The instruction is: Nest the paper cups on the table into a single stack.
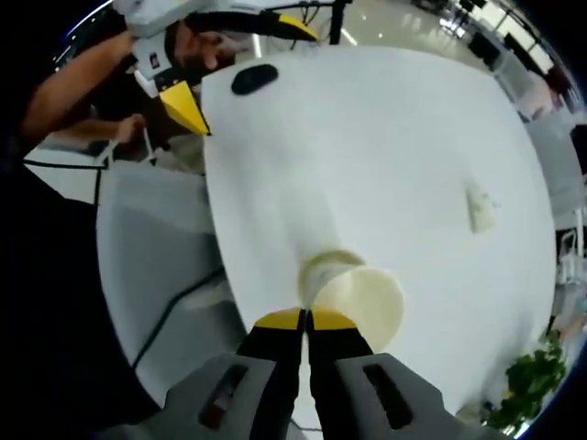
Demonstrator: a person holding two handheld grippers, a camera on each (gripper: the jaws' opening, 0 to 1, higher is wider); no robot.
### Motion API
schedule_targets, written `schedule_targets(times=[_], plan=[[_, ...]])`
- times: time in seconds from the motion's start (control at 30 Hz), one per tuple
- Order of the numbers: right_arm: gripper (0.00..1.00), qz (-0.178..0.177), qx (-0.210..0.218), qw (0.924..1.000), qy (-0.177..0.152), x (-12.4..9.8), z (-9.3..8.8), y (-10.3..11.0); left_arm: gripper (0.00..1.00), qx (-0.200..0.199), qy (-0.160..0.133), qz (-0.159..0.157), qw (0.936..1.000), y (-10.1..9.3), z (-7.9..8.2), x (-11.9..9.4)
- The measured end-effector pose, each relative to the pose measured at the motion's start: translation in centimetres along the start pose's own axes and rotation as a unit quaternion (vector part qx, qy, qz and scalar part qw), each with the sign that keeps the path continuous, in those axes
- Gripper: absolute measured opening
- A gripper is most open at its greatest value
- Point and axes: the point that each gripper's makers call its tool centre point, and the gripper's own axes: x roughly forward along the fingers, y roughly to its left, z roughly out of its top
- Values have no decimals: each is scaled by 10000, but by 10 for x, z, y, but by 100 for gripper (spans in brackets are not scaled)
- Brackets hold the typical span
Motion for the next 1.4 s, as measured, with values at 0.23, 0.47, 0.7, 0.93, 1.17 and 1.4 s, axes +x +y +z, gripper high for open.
schedule_targets(times=[0.23,0.47,0.7,0.93,1.17,1.4], plan=[[0,51,49,10000,38,10,-2,1,99,-17,15,29,10000,1,-3,-3],[0,100,109,9999,45,23,0,0,99,-72,7,70,9999,2,-5,-5],[0,40,163,9999,-37,33,3,-3,99,-92,27,109,9999,4,-7,-9],[0,-60,209,9996,-158,39,3,-8,99,-109,52,119,9999,2,-9,-9],[0,-42,209,9995,-227,45,5,-5,99,-101,70,100,9999,0,-9,-7],[0,-11,192,9994,-286,46,5,-6,99,-96,104,88,9999,0,-11,-7]])
